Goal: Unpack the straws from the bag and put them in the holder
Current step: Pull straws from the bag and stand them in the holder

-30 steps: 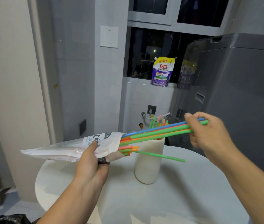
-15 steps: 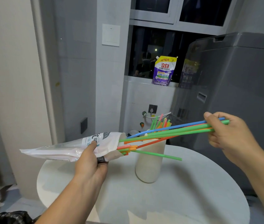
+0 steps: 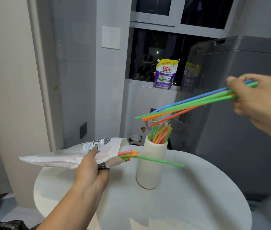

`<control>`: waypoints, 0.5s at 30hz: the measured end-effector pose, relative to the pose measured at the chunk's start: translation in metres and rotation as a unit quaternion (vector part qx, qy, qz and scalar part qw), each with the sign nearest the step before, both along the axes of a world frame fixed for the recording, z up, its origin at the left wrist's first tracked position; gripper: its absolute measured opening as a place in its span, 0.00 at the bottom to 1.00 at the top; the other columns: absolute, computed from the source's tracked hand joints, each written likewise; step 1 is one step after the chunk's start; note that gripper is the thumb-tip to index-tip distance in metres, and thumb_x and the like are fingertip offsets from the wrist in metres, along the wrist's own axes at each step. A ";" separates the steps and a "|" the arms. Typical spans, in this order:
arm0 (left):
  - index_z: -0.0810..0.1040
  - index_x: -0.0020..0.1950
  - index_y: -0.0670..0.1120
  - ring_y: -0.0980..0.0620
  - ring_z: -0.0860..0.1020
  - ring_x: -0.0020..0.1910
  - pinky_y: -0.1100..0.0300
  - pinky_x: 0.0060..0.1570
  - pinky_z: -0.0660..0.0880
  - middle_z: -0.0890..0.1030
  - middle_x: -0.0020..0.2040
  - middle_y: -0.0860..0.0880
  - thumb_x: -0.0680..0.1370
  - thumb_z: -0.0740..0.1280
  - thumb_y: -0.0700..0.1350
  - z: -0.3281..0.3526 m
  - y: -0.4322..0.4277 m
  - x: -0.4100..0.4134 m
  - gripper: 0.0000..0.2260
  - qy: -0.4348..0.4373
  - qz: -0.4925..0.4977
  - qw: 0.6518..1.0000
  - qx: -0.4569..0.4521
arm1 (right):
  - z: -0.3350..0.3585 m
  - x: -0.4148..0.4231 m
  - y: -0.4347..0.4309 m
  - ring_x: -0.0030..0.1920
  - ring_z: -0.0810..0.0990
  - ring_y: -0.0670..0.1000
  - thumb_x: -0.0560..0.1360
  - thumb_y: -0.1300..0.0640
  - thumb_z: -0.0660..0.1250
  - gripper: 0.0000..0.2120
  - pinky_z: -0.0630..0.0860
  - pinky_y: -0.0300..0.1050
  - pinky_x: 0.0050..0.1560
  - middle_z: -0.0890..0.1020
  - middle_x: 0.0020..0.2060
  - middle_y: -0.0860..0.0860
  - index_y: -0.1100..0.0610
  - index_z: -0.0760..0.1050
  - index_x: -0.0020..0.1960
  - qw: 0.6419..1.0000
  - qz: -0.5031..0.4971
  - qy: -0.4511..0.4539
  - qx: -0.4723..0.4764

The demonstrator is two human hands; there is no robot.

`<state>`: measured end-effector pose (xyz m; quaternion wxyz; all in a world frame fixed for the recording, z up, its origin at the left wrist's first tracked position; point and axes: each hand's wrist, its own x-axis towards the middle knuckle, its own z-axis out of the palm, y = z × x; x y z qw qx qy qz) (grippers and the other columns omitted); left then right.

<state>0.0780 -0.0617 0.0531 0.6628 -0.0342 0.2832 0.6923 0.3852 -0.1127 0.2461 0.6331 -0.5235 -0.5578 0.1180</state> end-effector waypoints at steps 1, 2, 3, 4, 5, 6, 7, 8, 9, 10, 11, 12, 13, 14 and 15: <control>0.74 0.72 0.40 0.50 0.84 0.48 0.59 0.25 0.80 0.84 0.64 0.44 0.84 0.65 0.38 -0.001 0.000 0.000 0.16 -0.002 -0.002 1.000 0.001 | 0.007 0.000 0.002 0.20 0.58 0.48 0.78 0.51 0.69 0.20 0.57 0.40 0.25 0.63 0.18 0.46 0.53 0.70 0.30 1.000 -0.006 -0.023 -0.004; 0.75 0.72 0.40 0.50 0.85 0.48 0.59 0.25 0.80 0.84 0.64 0.44 0.84 0.65 0.38 -0.002 0.001 0.001 0.16 -0.003 -0.005 1.000 0.002 | 0.014 0.001 0.003 0.21 0.58 0.49 0.78 0.50 0.69 0.19 0.58 0.41 0.26 0.64 0.19 0.48 0.53 0.71 0.30 0.999 -0.012 -0.046 -0.008; 0.75 0.72 0.40 0.50 0.85 0.49 0.59 0.25 0.80 0.84 0.64 0.44 0.84 0.65 0.38 -0.002 0.000 0.002 0.16 -0.003 -0.007 1.000 0.001 | 0.018 0.000 0.005 0.22 0.59 0.49 0.77 0.49 0.69 0.18 0.59 0.43 0.27 0.65 0.20 0.50 0.54 0.71 0.31 0.998 -0.020 -0.065 -0.011; 0.75 0.72 0.40 0.50 0.84 0.49 0.59 0.25 0.80 0.84 0.64 0.44 0.84 0.65 0.38 -0.003 0.000 0.002 0.16 -0.001 -0.009 1.000 0.001 | 0.022 0.000 0.006 0.23 0.60 0.50 0.77 0.48 0.69 0.18 0.60 0.44 0.28 0.65 0.22 0.52 0.54 0.72 0.32 0.996 -0.029 -0.082 -0.014; 0.75 0.72 0.40 0.50 0.84 0.49 0.59 0.25 0.80 0.84 0.64 0.44 0.84 0.65 0.38 -0.003 -0.001 0.003 0.16 0.001 -0.011 1.000 0.002 | 0.025 0.000 0.007 0.23 0.61 0.51 0.76 0.48 0.69 0.18 0.61 0.46 0.29 0.65 0.24 0.54 0.54 0.72 0.32 0.994 -0.039 -0.096 -0.016; 0.75 0.72 0.40 0.50 0.84 0.48 0.59 0.25 0.80 0.84 0.63 0.44 0.84 0.65 0.38 -0.002 -0.002 0.004 0.16 0.002 -0.013 1.000 0.003 | 0.028 0.000 0.008 0.24 0.61 0.52 0.76 0.47 0.69 0.17 0.61 0.47 0.30 0.66 0.25 0.55 0.54 0.72 0.33 0.993 -0.046 -0.107 -0.019; 0.74 0.72 0.40 0.50 0.84 0.48 0.59 0.24 0.80 0.84 0.62 0.44 0.84 0.65 0.38 -0.002 -0.003 0.005 0.16 0.005 -0.015 1.000 0.003 | 0.030 -0.001 0.009 0.24 0.61 0.52 0.76 0.47 0.69 0.17 0.62 0.47 0.30 0.66 0.26 0.55 0.55 0.72 0.33 0.992 -0.052 -0.116 -0.023; 0.74 0.72 0.40 0.50 0.84 0.47 0.59 0.24 0.79 0.84 0.61 0.44 0.84 0.65 0.38 -0.001 -0.004 0.006 0.16 0.006 -0.020 1.000 0.005 | 0.031 -0.001 0.009 0.24 0.62 0.52 0.77 0.47 0.69 0.18 0.62 0.47 0.30 0.66 0.27 0.56 0.55 0.72 0.33 0.990 -0.056 -0.126 -0.027; 0.75 0.71 0.40 0.50 0.84 0.47 0.59 0.24 0.79 0.84 0.59 0.44 0.84 0.64 0.38 -0.001 -0.005 0.007 0.15 0.007 -0.026 1.000 0.007 | 0.033 -0.002 0.009 0.24 0.62 0.52 0.77 0.48 0.69 0.18 0.62 0.46 0.30 0.66 0.28 0.56 0.55 0.72 0.33 0.988 -0.060 -0.136 -0.033; 0.75 0.71 0.40 0.50 0.83 0.46 0.59 0.23 0.79 0.84 0.56 0.45 0.84 0.64 0.39 -0.001 -0.006 0.008 0.15 0.008 -0.030 0.999 0.008 | 0.035 -0.002 0.008 0.25 0.62 0.53 0.78 0.48 0.69 0.18 0.62 0.45 0.30 0.67 0.28 0.57 0.55 0.72 0.33 0.986 -0.065 -0.148 -0.040; 0.75 0.71 0.40 0.50 0.83 0.46 0.59 0.23 0.79 0.84 0.55 0.45 0.85 0.64 0.39 -0.001 -0.007 0.009 0.14 0.008 -0.032 0.999 0.009 | 0.037 -0.003 0.008 0.26 0.63 0.53 0.78 0.49 0.69 0.18 0.62 0.44 0.29 0.67 0.28 0.57 0.55 0.72 0.33 0.983 -0.070 -0.161 -0.047; 0.74 0.71 0.40 0.49 0.83 0.47 0.58 0.23 0.79 0.84 0.56 0.45 0.85 0.64 0.39 -0.001 -0.007 0.009 0.15 0.010 -0.033 0.999 0.007 | 0.039 -0.003 0.007 0.26 0.63 0.53 0.78 0.49 0.69 0.18 0.62 0.43 0.29 0.68 0.28 0.58 0.55 0.72 0.33 0.981 -0.075 -0.174 -0.052; 0.74 0.72 0.40 0.49 0.83 0.47 0.57 0.23 0.80 0.84 0.58 0.44 0.84 0.64 0.39 -0.001 -0.008 0.009 0.15 0.012 -0.033 0.999 0.007 | 0.041 -0.004 0.006 0.27 0.63 0.53 0.79 0.49 0.68 0.18 0.62 0.43 0.29 0.68 0.28 0.58 0.56 0.72 0.34 0.978 -0.079 -0.186 -0.056; 0.74 0.72 0.40 0.49 0.83 0.48 0.57 0.24 0.80 0.84 0.60 0.44 0.84 0.64 0.39 -0.001 -0.008 0.009 0.16 0.012 -0.032 0.999 0.007 | 0.044 -0.004 0.005 0.27 0.63 0.53 0.79 0.49 0.68 0.18 0.62 0.42 0.29 0.68 0.27 0.57 0.57 0.73 0.34 0.975 -0.082 -0.196 -0.061; 0.74 0.73 0.40 0.49 0.84 0.48 0.57 0.24 0.80 0.83 0.62 0.43 0.84 0.64 0.39 -0.001 -0.008 0.009 0.16 0.012 -0.031 0.999 0.008 | 0.047 -0.004 0.004 0.27 0.64 0.53 0.79 0.49 0.68 0.18 0.62 0.42 0.29 0.68 0.27 0.57 0.58 0.73 0.35 0.973 -0.084 -0.206 -0.067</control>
